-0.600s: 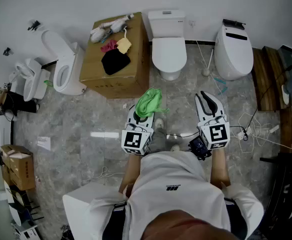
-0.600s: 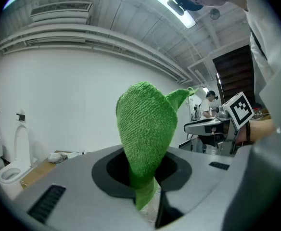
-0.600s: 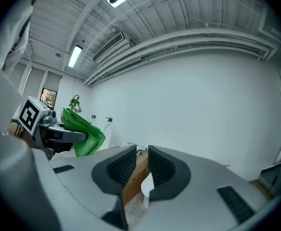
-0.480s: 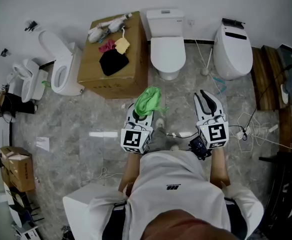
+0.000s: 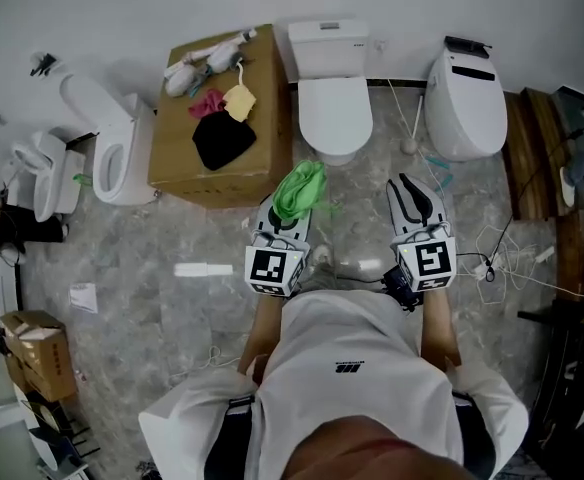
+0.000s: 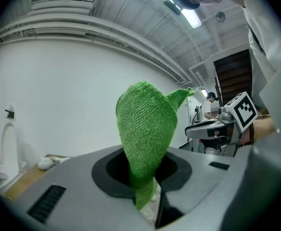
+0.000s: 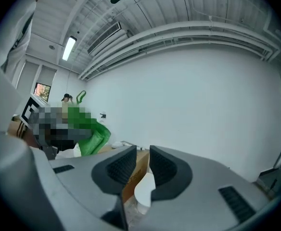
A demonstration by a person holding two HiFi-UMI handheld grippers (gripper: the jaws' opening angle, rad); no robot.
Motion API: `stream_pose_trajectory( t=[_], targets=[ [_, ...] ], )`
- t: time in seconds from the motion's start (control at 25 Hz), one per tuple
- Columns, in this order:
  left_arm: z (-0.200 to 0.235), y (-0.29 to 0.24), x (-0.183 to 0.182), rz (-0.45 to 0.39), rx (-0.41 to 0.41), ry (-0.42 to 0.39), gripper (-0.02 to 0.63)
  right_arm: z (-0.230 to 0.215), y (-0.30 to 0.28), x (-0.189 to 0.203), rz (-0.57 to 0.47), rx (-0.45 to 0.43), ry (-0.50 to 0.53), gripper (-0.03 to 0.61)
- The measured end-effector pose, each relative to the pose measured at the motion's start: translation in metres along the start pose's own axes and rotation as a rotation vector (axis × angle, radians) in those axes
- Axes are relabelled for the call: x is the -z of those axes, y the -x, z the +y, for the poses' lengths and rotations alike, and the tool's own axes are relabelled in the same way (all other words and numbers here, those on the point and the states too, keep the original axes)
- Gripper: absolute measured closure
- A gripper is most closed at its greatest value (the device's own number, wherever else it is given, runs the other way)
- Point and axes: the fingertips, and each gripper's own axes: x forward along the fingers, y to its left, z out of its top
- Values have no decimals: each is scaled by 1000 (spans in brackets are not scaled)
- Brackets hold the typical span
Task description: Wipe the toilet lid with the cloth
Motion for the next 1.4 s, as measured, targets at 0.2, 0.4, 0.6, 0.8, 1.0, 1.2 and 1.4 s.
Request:
stream_pose_trajectory(
  t=[0.2,0.4,0.6,0.8,1.0,1.2,1.4],
  targets=[
    [38,-30,-2,-8,34,10,520,-3,-45,-7,10,19,4,495],
    [66,-59,-3,-14,71,5,520,-5,-84,-11,14,25,-1,495],
    [87,-78,-3,-17,94,12,520,-7,-112,-16,18,38,-6,495],
    [104,-101,-1,-17,96,20,520,-14,-136,-19,22,39,7,495],
    [117,-129,1,-12,93,22,520,-33,-164,-16,35,45,12,495],
    [132,-165,-1,-4,70,17,520,-58,-198,-16,42,29,16,497],
    [140,-205,-5,-1,46,7,520,-88,-234,-16,35,-2,10,495]
  ],
)
